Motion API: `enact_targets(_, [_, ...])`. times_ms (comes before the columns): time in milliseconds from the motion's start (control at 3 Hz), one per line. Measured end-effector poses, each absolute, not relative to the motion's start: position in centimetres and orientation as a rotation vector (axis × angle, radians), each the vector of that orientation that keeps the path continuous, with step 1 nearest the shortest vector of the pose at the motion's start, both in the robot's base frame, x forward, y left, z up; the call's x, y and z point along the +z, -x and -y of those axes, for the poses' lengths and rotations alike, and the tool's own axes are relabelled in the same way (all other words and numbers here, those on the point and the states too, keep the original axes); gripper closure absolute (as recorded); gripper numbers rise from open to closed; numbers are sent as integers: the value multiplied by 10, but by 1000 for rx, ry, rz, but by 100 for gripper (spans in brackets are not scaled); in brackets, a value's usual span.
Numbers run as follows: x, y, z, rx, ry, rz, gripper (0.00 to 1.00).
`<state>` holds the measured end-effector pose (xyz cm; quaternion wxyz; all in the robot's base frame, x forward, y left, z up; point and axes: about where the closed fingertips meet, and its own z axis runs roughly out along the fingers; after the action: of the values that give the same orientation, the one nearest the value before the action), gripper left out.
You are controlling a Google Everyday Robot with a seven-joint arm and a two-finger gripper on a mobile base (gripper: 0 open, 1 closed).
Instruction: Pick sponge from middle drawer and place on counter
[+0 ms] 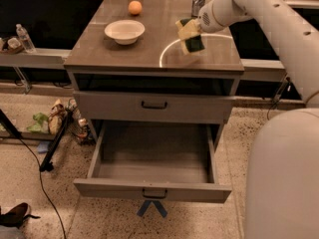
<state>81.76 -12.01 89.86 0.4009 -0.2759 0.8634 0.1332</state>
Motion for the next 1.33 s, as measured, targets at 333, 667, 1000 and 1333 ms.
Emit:
enact_targets(333, [896,-834,113,373,672,-2167,44])
enact_targets(667, [892,-845,108,401,651,-2160,20])
enact_targets(1000, [889,-853,105,414,640,-2157,0])
enact_targets(1333, [893,-854,111,432,620,-2142,0])
